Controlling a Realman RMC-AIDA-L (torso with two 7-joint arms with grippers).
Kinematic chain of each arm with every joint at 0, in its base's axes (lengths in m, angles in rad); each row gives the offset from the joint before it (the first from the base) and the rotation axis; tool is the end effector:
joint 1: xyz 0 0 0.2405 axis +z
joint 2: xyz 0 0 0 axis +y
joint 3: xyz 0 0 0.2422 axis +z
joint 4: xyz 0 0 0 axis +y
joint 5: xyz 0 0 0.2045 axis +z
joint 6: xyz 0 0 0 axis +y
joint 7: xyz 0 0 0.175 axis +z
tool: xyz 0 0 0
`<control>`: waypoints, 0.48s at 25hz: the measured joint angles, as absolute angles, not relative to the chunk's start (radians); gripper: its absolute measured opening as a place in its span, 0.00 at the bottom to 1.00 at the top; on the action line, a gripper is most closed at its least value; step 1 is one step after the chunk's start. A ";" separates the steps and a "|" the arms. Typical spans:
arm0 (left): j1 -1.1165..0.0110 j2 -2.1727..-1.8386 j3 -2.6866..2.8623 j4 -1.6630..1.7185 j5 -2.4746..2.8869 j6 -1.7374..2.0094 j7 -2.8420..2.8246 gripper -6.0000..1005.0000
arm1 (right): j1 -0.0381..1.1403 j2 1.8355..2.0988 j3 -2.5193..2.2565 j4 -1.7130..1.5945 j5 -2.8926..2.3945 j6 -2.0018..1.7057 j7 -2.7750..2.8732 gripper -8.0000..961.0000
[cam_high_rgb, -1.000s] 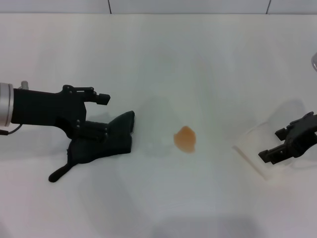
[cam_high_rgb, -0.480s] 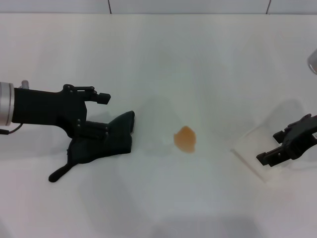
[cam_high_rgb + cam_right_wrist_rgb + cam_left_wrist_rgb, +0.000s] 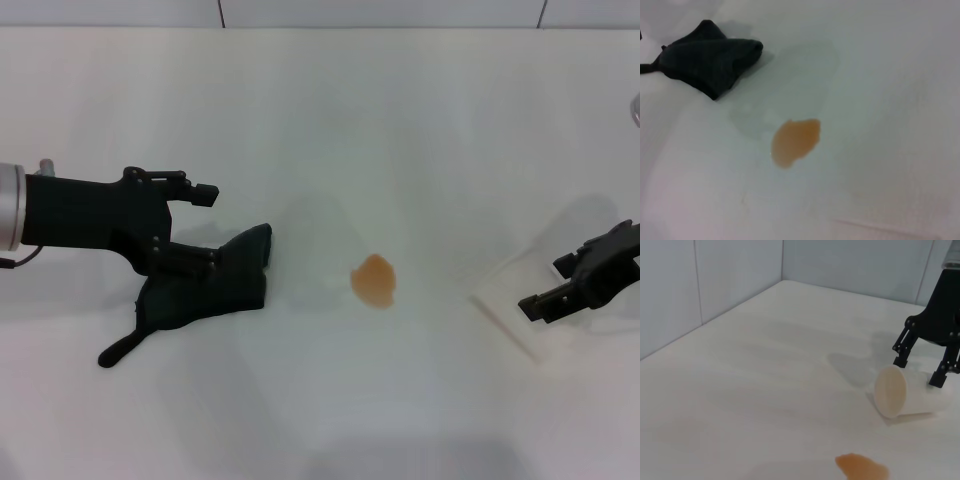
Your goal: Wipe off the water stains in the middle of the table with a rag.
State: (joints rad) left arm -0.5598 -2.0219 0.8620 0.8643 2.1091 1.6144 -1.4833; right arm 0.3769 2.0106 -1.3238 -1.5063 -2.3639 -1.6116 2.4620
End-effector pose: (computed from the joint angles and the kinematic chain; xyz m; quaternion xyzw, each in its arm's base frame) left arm -0.2253 0.3385 0.0006 -0.9803 -0.1334 -0.1151 0.0887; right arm 0.2118 0.3131 0.0132 -0.9208 0.3463 -0.0989 0.1497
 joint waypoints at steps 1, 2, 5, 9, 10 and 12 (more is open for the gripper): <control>-0.560 -2.022 0.862 0.864 2.109 1.614 -1.483 0.88 | 0.378 2.011 -1.323 -1.506 -2.363 -1.612 2.461 0.83; -0.560 -2.022 0.862 0.864 2.109 1.613 -1.483 0.88 | 0.379 2.011 -1.322 -1.505 -2.362 -1.612 2.460 0.83; -0.560 -2.022 0.862 0.864 2.109 1.609 -1.483 0.88 | 0.387 2.010 -1.322 -1.494 -2.356 -1.618 2.459 0.83; -0.561 -2.022 0.862 0.864 2.109 1.602 -1.483 0.88 | 0.395 2.010 -1.323 -1.484 -2.349 -1.631 2.458 0.83; -0.561 -2.022 0.862 0.864 2.109 1.601 -1.483 0.88 | 0.395 2.010 -1.323 -1.483 -2.349 -1.631 2.459 0.83; -0.561 -2.022 0.862 0.864 2.109 1.601 -1.483 0.88 | 0.396 2.011 -1.320 -1.483 -2.347 -1.631 2.461 0.83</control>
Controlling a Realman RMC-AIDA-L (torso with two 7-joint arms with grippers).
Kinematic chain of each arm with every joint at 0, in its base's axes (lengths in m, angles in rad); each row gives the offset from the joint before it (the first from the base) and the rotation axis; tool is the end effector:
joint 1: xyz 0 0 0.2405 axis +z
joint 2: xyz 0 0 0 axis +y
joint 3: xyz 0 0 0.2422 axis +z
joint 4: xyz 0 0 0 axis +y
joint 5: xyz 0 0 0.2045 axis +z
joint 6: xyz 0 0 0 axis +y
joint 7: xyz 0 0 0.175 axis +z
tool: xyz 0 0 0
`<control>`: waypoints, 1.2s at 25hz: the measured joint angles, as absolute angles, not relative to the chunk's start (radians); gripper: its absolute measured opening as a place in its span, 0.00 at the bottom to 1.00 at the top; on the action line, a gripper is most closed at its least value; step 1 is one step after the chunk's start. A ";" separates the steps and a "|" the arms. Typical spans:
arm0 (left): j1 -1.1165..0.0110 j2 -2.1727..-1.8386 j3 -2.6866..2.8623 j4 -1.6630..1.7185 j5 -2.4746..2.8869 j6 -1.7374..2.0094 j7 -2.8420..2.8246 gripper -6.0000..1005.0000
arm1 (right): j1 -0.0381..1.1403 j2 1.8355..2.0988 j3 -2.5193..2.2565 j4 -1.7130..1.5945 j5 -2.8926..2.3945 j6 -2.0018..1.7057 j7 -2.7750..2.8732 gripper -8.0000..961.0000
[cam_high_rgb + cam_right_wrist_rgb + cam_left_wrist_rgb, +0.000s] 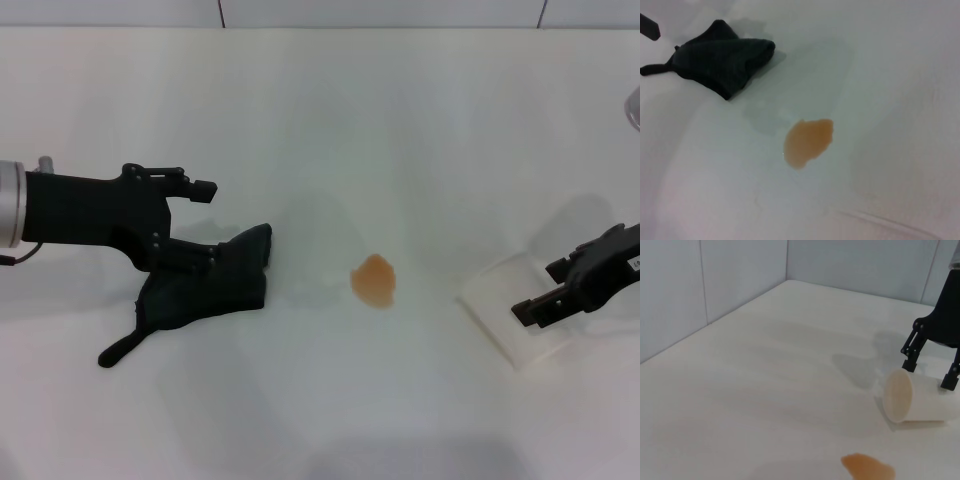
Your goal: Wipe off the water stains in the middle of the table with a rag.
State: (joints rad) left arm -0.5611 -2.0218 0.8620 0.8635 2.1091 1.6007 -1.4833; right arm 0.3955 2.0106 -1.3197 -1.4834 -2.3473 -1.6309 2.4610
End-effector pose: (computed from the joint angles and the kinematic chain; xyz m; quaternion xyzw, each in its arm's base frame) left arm -0.2258 0.3409 0.0008 -0.9798 -0.1339 -0.1137 0.0951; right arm 0.2085 0.3122 0.0101 -0.9228 0.3484 -0.0969 0.1332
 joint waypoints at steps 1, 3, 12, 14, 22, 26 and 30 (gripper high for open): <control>-0.561 -2.022 0.862 0.864 2.109 1.601 -1.483 0.88 | 0.395 2.011 -1.318 -1.483 -2.346 -1.630 2.462 0.83; -0.561 -2.023 0.862 0.864 2.109 1.601 -1.483 0.88 | 0.393 2.011 -1.318 -1.483 -2.344 -1.626 2.462 0.83; -0.562 -2.023 0.862 0.864 2.109 1.600 -1.483 0.88 | 0.389 2.013 -1.331 -1.487 -2.342 -1.622 2.465 0.83; -0.561 -2.023 0.862 0.864 2.109 1.598 -1.483 0.88 | 0.390 2.013 -1.332 -1.490 -2.341 -1.629 2.470 0.83; -0.565 -2.023 0.862 0.864 2.109 1.590 -1.483 0.88 | 0.392 2.013 -1.335 -1.513 -2.336 -1.641 2.491 0.83; -0.570 -2.021 0.859 0.864 2.109 1.589 -1.483 0.88 | 0.395 2.013 -1.345 -1.513 -2.335 -1.640 2.500 0.83; -0.574 -2.020 0.857 0.864 2.109 1.589 -1.483 0.88 | 0.396 2.013 -1.358 -1.513 -2.334 -1.635 2.504 0.83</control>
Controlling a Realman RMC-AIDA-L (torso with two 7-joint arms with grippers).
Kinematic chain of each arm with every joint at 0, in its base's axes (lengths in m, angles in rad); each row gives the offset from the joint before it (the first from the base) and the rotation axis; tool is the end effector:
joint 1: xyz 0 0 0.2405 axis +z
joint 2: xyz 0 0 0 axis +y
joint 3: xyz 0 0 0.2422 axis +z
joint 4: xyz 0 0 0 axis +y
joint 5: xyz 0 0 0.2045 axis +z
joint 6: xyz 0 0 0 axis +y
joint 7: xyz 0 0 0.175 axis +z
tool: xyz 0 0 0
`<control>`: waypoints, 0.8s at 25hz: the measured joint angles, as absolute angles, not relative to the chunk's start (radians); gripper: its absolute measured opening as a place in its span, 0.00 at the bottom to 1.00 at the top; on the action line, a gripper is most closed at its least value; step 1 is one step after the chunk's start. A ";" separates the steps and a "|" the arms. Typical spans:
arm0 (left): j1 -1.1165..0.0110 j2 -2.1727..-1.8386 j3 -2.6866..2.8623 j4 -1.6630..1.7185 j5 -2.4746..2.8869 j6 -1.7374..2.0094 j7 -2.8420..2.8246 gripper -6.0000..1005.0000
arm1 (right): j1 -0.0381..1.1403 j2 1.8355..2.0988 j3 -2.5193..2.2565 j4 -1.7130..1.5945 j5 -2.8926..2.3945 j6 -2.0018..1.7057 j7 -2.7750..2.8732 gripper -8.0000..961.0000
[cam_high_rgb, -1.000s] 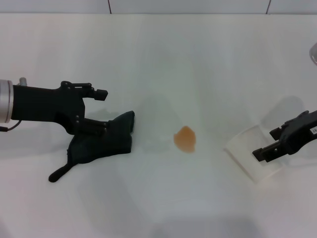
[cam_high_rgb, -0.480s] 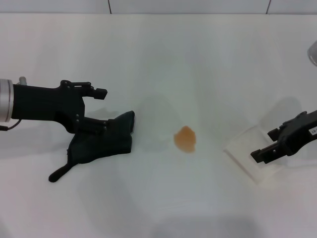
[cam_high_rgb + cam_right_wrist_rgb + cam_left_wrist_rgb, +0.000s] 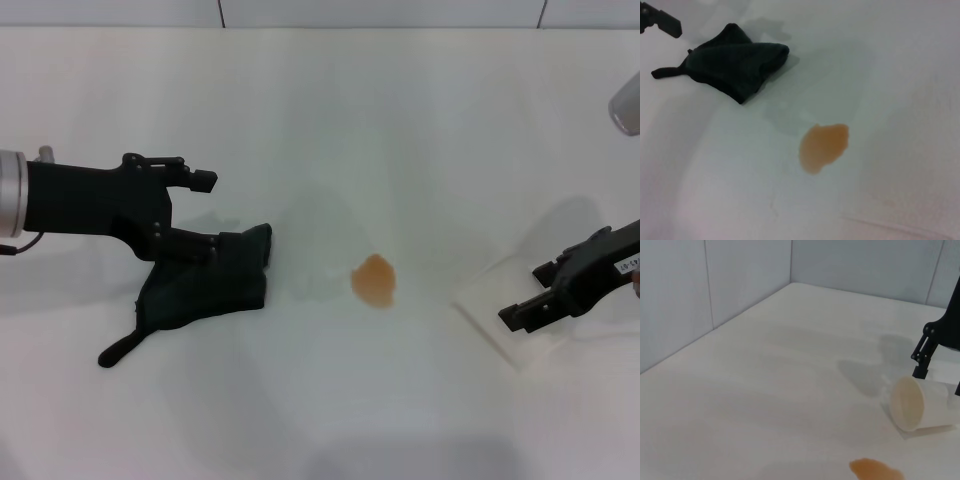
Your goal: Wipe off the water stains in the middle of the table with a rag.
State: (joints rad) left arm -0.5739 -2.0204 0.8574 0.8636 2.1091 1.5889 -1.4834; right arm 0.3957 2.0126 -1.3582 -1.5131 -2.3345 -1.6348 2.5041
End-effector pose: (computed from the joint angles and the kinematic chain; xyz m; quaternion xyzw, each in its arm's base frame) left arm -0.2226 0.3463 0.0023 -0.9798 -0.1292 -0.1138 0.1022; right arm 0.1984 0.3088 0.0046 -0.9245 0.3467 -0.0964 0.1259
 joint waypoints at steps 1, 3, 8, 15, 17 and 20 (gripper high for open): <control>-0.574 -2.020 0.857 0.864 2.109 1.589 -1.483 0.88 | 0.396 2.013 -1.361 -1.513 -2.334 -1.633 2.505 0.83; -0.575 -2.020 0.857 0.864 2.109 1.588 -1.483 0.88 | 0.397 2.013 -1.362 -1.507 -2.333 -1.629 2.506 0.83; -0.577 -2.020 0.857 0.864 2.109 1.584 -1.483 0.88 | 0.396 2.014 -1.375 -1.498 -2.334 -1.613 2.510 0.83; -0.577 -2.021 0.861 0.862 2.109 1.576 -1.483 0.88 | 0.391 2.014 -1.388 -1.492 -2.334 -1.604 2.514 0.83; -0.577 -2.021 0.861 0.862 2.109 1.575 -1.483 0.88 | 0.390 2.014 -1.389 -1.492 -2.333 -1.604 2.517 0.83; -0.577 -2.022 0.862 0.862 2.109 1.575 -1.483 0.88 | 0.390 2.014 -1.395 -1.491 -2.333 -1.603 2.520 0.83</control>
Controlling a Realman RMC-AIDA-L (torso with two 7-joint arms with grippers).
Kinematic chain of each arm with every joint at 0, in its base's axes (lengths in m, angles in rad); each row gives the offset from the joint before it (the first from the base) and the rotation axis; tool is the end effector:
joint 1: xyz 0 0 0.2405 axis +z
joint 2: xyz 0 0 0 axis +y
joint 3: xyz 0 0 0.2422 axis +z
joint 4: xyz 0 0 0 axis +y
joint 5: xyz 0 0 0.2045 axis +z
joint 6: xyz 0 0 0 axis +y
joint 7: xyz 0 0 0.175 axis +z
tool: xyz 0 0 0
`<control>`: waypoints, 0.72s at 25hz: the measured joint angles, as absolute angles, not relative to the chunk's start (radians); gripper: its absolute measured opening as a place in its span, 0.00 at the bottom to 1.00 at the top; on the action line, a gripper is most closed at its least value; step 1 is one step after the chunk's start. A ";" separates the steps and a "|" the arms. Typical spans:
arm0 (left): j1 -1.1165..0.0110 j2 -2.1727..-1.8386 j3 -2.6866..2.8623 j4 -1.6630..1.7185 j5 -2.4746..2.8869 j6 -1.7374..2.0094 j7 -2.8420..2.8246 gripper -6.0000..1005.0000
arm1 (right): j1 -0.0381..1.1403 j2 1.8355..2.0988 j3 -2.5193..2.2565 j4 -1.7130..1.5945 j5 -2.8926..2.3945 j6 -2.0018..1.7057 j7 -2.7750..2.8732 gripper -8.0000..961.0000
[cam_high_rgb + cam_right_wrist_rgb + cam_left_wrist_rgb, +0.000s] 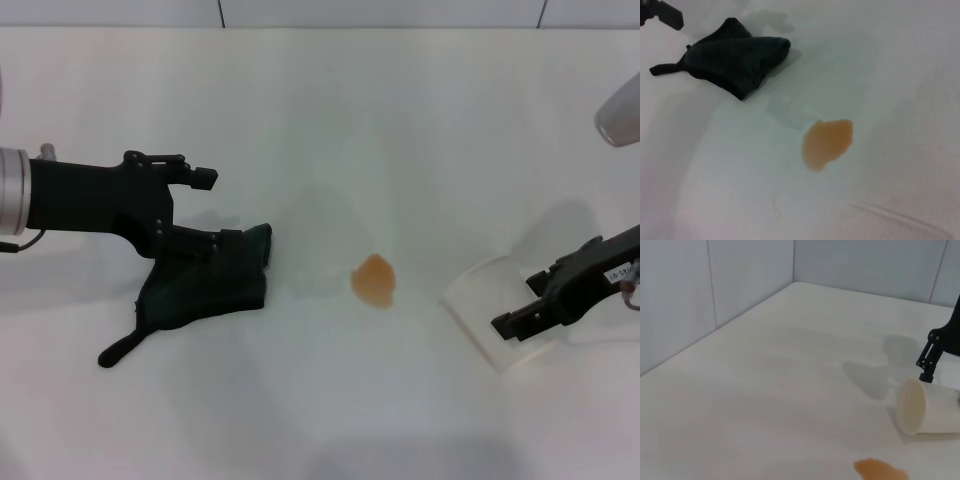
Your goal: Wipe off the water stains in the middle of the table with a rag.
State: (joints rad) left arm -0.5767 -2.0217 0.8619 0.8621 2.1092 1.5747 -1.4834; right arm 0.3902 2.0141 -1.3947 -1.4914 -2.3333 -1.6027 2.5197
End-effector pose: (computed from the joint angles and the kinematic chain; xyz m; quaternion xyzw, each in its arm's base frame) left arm -0.2223 0.3485 0.0013 -0.9796 -0.1284 -0.1118 0.1064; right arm 0.2008 0.3074 -0.0044 -0.9224 0.3529 -0.0990 0.1221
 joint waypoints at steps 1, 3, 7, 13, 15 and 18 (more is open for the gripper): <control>-0.577 -2.022 0.862 0.862 2.109 1.575 -1.483 0.88 | 0.390 2.014 -1.397 -1.490 -2.333 -1.602 2.521 0.83; -0.577 -2.022 0.862 0.862 2.109 1.575 -1.483 0.88 | 0.392 2.014 -1.401 -1.485 -2.333 -1.602 2.522 0.83; -0.577 -2.022 0.862 0.862 2.109 1.575 -1.483 0.88 | 0.395 2.014 -1.403 -1.474 -2.334 -1.601 2.524 0.83; -0.577 -2.022 0.862 0.862 2.109 1.574 -1.483 0.88 | 0.396 2.014 -1.403 -1.469 -2.331 -1.605 2.527 0.83; -0.577 -2.022 0.862 0.862 2.109 1.573 -1.483 0.88 | 0.397 2.014 -1.403 -1.469 -2.330 -1.606 2.527 0.83; -0.578 -2.022 0.862 0.862 2.109 1.573 -1.483 0.88 | 0.398 2.014 -1.406 -1.468 -2.329 -1.606 2.528 0.83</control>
State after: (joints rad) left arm -0.5777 -2.0217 0.8621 0.8620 2.1092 1.5725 -1.4832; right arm 0.3976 2.0141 -1.4064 -1.4683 -2.3291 -1.6055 2.5277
